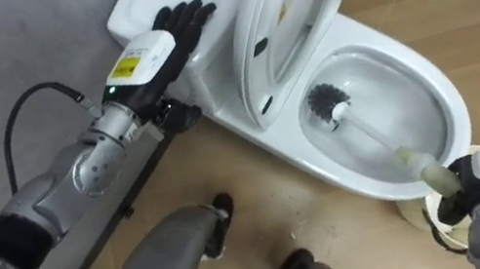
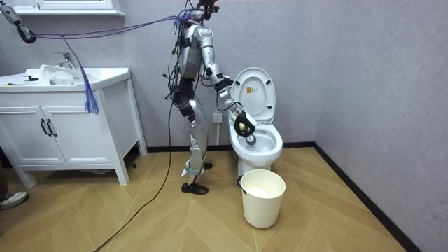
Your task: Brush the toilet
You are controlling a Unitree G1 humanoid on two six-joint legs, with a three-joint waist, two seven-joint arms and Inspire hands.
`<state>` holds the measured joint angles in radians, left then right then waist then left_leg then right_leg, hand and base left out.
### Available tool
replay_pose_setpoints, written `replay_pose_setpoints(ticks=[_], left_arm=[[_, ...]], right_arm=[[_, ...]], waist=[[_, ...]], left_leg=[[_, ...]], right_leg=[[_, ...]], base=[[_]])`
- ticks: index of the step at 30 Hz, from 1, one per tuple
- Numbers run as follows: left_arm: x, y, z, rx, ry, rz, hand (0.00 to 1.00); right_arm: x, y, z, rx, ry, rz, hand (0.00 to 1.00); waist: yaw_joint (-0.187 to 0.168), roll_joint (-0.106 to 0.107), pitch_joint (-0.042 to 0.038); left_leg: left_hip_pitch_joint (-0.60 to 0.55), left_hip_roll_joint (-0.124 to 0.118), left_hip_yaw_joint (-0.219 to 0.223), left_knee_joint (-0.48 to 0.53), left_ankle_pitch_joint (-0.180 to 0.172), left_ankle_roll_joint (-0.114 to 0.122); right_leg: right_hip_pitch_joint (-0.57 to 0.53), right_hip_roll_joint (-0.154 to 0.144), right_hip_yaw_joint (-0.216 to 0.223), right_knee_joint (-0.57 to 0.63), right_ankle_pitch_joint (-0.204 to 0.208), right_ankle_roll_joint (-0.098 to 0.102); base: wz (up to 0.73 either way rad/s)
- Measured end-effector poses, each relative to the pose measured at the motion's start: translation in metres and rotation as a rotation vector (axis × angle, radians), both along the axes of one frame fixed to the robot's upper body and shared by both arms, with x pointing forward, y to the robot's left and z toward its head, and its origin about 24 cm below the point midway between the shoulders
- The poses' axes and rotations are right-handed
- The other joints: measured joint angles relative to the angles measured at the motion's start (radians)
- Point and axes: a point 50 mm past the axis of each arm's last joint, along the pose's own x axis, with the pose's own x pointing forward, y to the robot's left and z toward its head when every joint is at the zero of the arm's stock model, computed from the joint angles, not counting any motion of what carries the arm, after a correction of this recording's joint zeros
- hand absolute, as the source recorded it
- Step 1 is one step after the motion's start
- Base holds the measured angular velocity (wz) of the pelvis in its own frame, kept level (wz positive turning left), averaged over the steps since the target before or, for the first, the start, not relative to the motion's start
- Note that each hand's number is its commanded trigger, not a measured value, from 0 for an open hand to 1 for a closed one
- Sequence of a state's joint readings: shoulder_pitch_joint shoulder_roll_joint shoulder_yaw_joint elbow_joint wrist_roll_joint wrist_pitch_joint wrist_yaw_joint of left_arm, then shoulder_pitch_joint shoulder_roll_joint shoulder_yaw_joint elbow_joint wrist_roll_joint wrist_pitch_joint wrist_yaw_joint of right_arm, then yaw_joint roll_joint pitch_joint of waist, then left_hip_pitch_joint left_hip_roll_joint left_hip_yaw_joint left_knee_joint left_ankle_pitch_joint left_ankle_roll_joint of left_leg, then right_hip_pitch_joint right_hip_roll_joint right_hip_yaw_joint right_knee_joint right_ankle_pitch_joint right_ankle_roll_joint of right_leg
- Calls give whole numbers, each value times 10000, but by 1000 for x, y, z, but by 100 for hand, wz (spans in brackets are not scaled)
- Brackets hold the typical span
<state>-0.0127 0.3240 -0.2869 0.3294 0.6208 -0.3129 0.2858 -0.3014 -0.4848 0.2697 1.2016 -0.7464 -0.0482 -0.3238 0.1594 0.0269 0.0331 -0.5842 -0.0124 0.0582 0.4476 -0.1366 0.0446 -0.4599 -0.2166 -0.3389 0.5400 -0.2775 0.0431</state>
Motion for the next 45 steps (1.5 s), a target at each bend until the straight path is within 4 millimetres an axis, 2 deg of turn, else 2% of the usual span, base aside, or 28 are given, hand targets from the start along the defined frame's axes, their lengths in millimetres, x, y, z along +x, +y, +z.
replay_pose_setpoints(ticks=[4,7,11,16,18,19,20,21,22,23,26,28,33,36,40,42,45], left_arm=[[5,0,6,24,-518,80,0],[9,-4,10,-57,-923,80,0],[8,-2,11,13,-1124,158,0],[8,8,14,366,-1633,479,0],[8,9,13,853,-1767,508,0],[9,9,14,851,-1791,530,0],[9,9,14,847,-1801,548,0],[9,8,13,869,-1805,569,0],[9,8,13,885,-1813,592,0],[9,9,13,918,-1828,637,0],[9,9,13,923,-1888,703,0],[6,13,11,978,-1909,838,0],[1,21,5,1246,-1926,1132,0],[1,20,3,1253,-1881,1245,0],[1,17,3,1039,-1915,1324,0],[1,17,3,1058,-1925,1382,0],[2,17,6,1135,-2005,1495,0]], right_arm=[[6,-2,5,-460,6,4,100],[23,-6,22,-1003,-568,95,100],[29,-8,27,-846,-955,-173,100],[35,-11,35,-330,-1602,-915,100],[37,-10,37,-593,-1611,-689,100],[38,-9,37,-747,-1581,-536,100],[40,-7,38,-983,-1531,-249,100],[42,-4,39,-1257,-1442,75,100],[43,-2,39,-1440,-1388,252,100],[46,3,39,-1741,-1292,607,100],[46,17,36,-2209,-1097,1404,100],[45,30,34,-2236,-1122,1835,100],[43,39,32,-2033,-1115,1991,100],[43,35,31,-1898,-1102,1635,100],[43,18,31,-1033,-1260,273,100],[44,11,33,-274,-1665,-505,100],[53,6,44,-70,-2209,-800,100]], waist=[[286,103,0],[400,326,72],[432,424,129],[395,467,119],[388,485,118],[384,527,91],[386,535,84],[404,491,113],[416,542,79],[432,528,88],[445,534,82],[443,563,64],[473,568,59],[564,592,46],[598,589,52],[483,566,67],[357,412,160]], left_leg=[[-518,-25,240,2,147,56],[-887,-48,241,64,250,44],[-984,-59,219,66,296,-5],[-1458,-13,305,269,293,-55],[-1542,-11,297,372,294,-55],[-1544,-7,293,368,294,-55],[-1537,0,298,368,294,-56],[-1530,16,311,374,294,-57],[-1531,20,314,380,294,-57],[-1530,16,328,381,294,-58],[-1527,105,301,337,274,-91],[-1490,295,264,364,225,-165],[-1363,528,311,307,153,-278],[-1362,546,306,318,175,-310],[-1396,518,337,322,182,-314],[-1379,393,352,274,198,-298],[-1406,247,445,294,216,-267]], right_leg=[[-804,-113,268,361,21,-32],[-1271,-215,230,608,-10,-118],[-1378,-230,185,700,-122,-175],[-1868,-253,219,1051,-262,-277],[-1877,-267,105,1043,-300,-309],[-1876,-267,107,1014,-315,-306],[-1875,-254,114,1013,-316,-307],[-1873,-233,123,1004,-316,-307],[-1871,-221,129,993,-316,-307],[-1870,-211,123,979,-316,-308],[-1805,-53,110,787,-241,-320],[-1577,179,-21,433,-95,-381],[-1406,484,71,126,42,-461],[-1414,509,124,144,32,-488],[-1468,439,98,239,-8,-512],[-1548,268,98,375,-114,-473],[-1796,60,241,781,-263,-434]], base=[[-14],[3],[7],[2],[6],[4],[0],[-3],[-6],[-4],[-3],[-12],[-13],[-2],[3],[10],[3]])
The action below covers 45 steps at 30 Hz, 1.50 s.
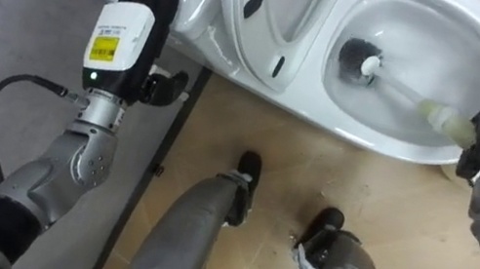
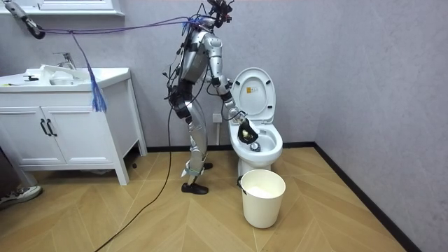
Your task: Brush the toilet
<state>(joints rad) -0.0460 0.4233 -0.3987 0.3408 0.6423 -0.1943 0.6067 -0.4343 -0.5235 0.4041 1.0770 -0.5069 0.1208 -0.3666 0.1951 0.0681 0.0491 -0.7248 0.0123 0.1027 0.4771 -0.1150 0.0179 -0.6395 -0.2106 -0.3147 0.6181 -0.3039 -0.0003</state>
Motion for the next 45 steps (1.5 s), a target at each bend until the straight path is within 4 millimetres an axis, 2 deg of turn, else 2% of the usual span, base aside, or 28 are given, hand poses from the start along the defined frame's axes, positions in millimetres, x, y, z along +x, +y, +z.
replay_pose_setpoints(ticks=[2,5,8,10,12,13,15,19,25,27,31,34,38,41,45], left_arm=[[1,0,2,49,-35,53,0],[1,1,1,155,34,180,0],[0,2,2,187,33,203,0],[-1,2,1,207,65,208,0],[-4,5,0,260,56,271,0],[-6,6,-1,226,107,349,0],[-9,7,-6,236,252,441,0],[-22,12,-17,276,612,733,0],[-26,13,-20,369,774,863,0],[-25,13,-19,380,772,864,0],[-23,12,-15,340,630,801,0],[-23,11,-14,279,594,800,0],[-25,11,-15,235,548,868,0],[-29,14,-18,253,533,1068,0],[-31,17,-22,177,469,1409,0]], right_arm=[[6,0,6,-467,-51,324,100],[12,10,10,-1432,57,1368,100],[10,31,9,-2335,193,2608,100],[1,40,3,-2592,427,3029,100],[-9,55,-1,-2569,546,3317,100],[-11,59,-1,-2491,571,3322,100],[-14,60,-3,-2470,757,3242,100],[-17,56,-6,-2581,1036,3074,100],[-10,37,-10,-2583,1377,2456,100],[-4,35,-6,-2609,1296,2496,100],[3,42,0,-2572,1257,2738,100],[7,52,4,-2603,1342,2879,100],[3,68,7,-2805,1353,3252,100],[-1,83,2,-2601,1464,3096,100],[-1,82,3,-2931,1463,3010,100]], waist=[[-30,-40,26],[-21,-73,19],[17,-40,-3],[19,1,-32],[35,58,-66],[28,134,-113],[32,273,-207],[63,457,-318],[101,448,-279],[110,298,-176],[158,144,-73],[230,128,-66],[256,178,-97],[269,222,-119],[256,414,-154]], left_leg=[[-35,-25,10,19,4,6],[-10,-8,46,67,4,8],[-62,122,8,146,1,3],[-58,189,-86,196,-1,0],[-61,337,-120,230,-44,-67],[-56,392,-122,234,-51,-77],[-26,443,-202,236,-72,-112],[43,478,-220,238,-68,-119],[55,414,-223,228,-62,-125],[17,337,-205,231,-61,-123],[-51,335,-222,233,-61,-122],[-56,377,-226,242,-62,-124],[-57,527,-228,250,-69,-135],[20,643,-273,245,-156,-260],[57,693,-306,224,-175,-296]], right_leg=[[-100,-21,95,108,-29,12],[-95,-45,90,115,-33,6],[20,150,40,-141,74,-40],[195,290,-69,-353,126,-44],[334,427,-216,-569,197,-119],[390,496,-244,-662,238,-147],[496,575,-331,-713,276,-167],[611,596,-379,-808,264,-210],[588,523,-385,-692,205,-167],[437,391,-296,-467,109,-142],[373,366,-325,-442,104,-143],[413,457,-361,-529,135,-175],[575,668,-444,-862,261,-221],[721,852,-443,-1014,294,-243],[738,913,-449,-999,313,-278]], base=[[0],[-8],[-3],[2],[-4],[-8],[0],[2],[5],[4],[1],[-1],[-4],[-6],[0]])
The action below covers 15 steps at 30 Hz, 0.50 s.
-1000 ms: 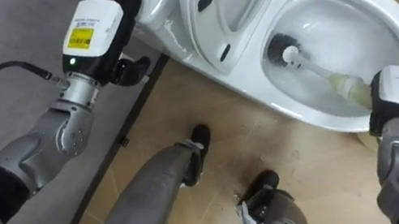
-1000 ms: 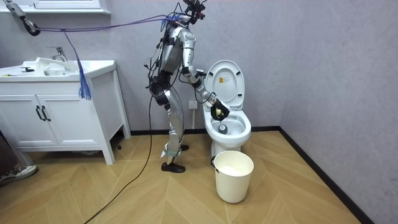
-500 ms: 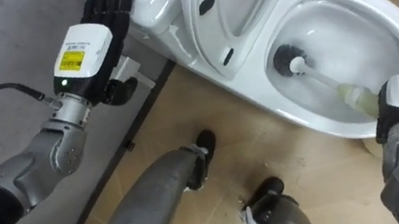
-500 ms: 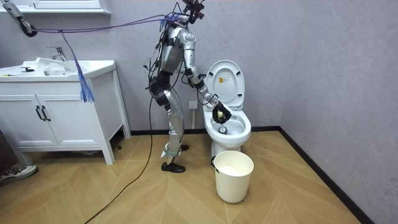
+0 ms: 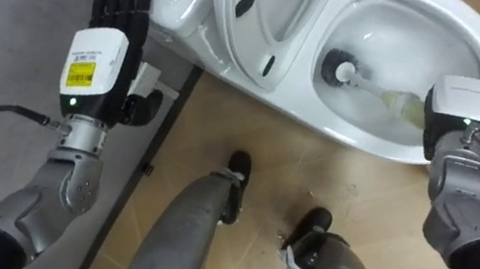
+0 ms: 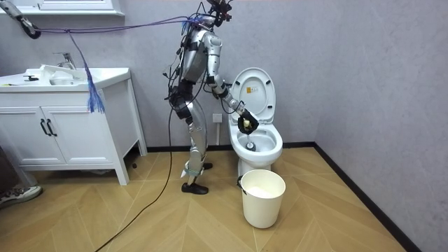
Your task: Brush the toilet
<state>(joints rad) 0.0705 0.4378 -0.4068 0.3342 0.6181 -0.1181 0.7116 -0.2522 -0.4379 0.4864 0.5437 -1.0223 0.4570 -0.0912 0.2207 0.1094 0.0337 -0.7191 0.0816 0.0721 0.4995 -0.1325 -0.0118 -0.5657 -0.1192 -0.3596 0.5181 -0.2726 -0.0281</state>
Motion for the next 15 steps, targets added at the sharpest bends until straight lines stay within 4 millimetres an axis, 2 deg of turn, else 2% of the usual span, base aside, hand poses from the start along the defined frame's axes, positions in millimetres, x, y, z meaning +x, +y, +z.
replay_pose_setpoints(ticks=[3,5,6,7,8,10,15], left_arm=[[-1,-2,-2,-65,122,80,0],[-2,-1,-4,-81,204,168,0],[0,-1,-2,-104,174,228,0],[0,1,-2,-98,186,293,0],[0,2,-1,-16,159,333,0],[1,3,4,-35,-44,414,0],[3,3,5,-61,-20,571,0]], right_arm=[[-2,-18,-7,17,-55,-489,100],[-3,-31,-11,805,-141,-1116,100],[-2,-43,-9,1393,-340,-1685,100],[-1,-46,-8,1721,-472,-1891,100],[4,-52,-4,2424,-893,-2326,100],[8,-63,4,3489,-1842,-3026,100],[11,-64,9,3677,-2392,-2957,100]], waist=[[22,144,-66],[18,91,-31],[0,-38,34],[-6,-141,73],[-135,-324,143],[-319,-437,173],[-551,-521,185]], left_leg=[[25,-27,47,-1,4,6],[77,-118,110,-100,15,20],[54,-216,200,-100,53,53],[22,-268,279,-97,76,69],[-95,-383,356,-78,102,92],[-370,-460,398,53,143,144],[-405,-553,367,146,190,217]], right_leg=[[-7,-63,41,57,-2,1],[-111,-206,95,281,-87,11],[-313,-368,254,561,-200,41],[-463,-438,373,686,-276,54],[-765,-642,489,1023,-389,54],[-1099,-804,518,1314,-453,71],[-1147,-916,535,1479,-471,101]], base=[[0],[0],[0],[0],[6],[7],[4]])
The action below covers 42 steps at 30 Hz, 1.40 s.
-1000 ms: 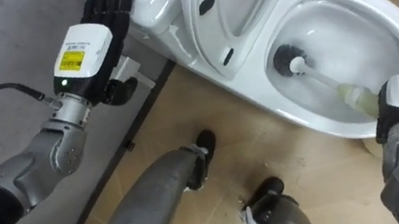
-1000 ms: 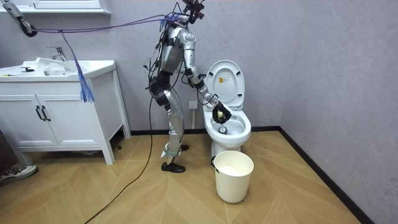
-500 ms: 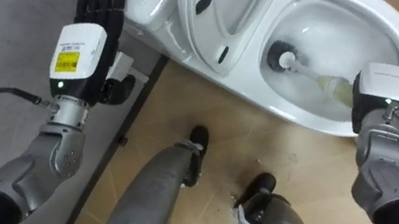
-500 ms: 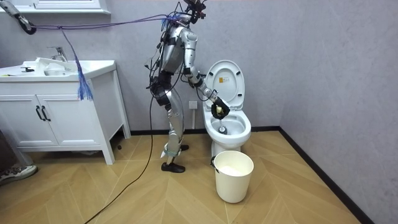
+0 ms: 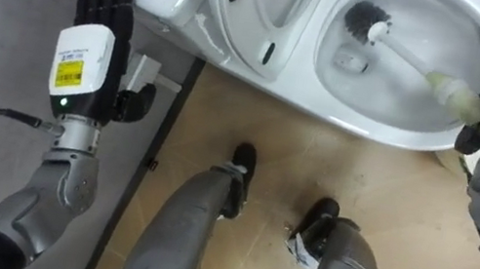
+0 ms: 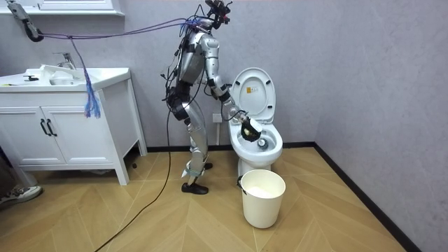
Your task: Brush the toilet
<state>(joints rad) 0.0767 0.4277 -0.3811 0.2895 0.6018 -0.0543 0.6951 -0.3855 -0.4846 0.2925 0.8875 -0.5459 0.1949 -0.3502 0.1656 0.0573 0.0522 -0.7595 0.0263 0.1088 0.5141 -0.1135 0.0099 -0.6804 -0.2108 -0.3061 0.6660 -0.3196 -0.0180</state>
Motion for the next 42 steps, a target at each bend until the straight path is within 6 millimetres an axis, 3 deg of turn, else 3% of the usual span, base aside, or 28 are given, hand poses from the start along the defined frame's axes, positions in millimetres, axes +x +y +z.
replay_pose_setpoints(ticks=[5,8,10,13,15,22,29,36,42], left_arm=[[3,-5,1,-200,138,103,0],[1,-8,0,-278,295,129,0],[1,-11,-2,-413,358,180,0],[-2,-15,-7,-581,364,400,0],[-6,-16,-11,-645,490,524,0],[-11,-17,-21,-590,903,555,0],[-7,-19,-17,-745,713,379,0],[-7,-18,-22,-860,933,475,0],[-15,-11,-38,-880,1839,630,0]], right_arm=[[-3,36,-11,-246,299,1163,100],[-15,57,-20,111,777,1298,100],[-21,72,-22,300,909,1160,100],[-27,78,-21,94,921,1124,100],[-31,77,-24,97,1131,1049,100],[-39,65,-39,-468,1960,916,100],[-29,65,-34,-392,2338,1260,100],[-30,73,-38,165,3071,1298,100],[-53,72,-57,366,3892,1364,100]], waist=[[8,63,-49],[132,306,-151],[247,480,-175],[330,832,-229],[331,936,-297],[295,922,-277],[305,609,-86],[212,479,-108],[10,236,-130]], left_leg=[[22,51,-57,59,21,32],[56,326,-145,13,14,21],[94,439,-128,-27,-8,-4],[96,560,-69,-65,-1,-22],[193,572,-12,-192,31,-57],[723,526,-50,-536,93,-152],[654,496,-162,-426,93,-156],[1107,538,-161,-495,88,-173],[2105,499,-63,-779,89,-178]], right_leg=[[135,109,-107,-122,104,-4],[481,453,-384,-808,457,-68],[537,659,-272,-1031,618,-62],[567,773,-271,-1238,768,-119],[605,802,-210,-1310,809,-134],[1095,758,-293,-1500,714,-153],[1133,706,-431,-1467,585,-151],[1683,765,-521,-1690,592,-162],[2709,804,-531,-2078,567,-102]], base=[[-1],[-13],[-17],[-16],[-7],[5],[6],[3],[1]])
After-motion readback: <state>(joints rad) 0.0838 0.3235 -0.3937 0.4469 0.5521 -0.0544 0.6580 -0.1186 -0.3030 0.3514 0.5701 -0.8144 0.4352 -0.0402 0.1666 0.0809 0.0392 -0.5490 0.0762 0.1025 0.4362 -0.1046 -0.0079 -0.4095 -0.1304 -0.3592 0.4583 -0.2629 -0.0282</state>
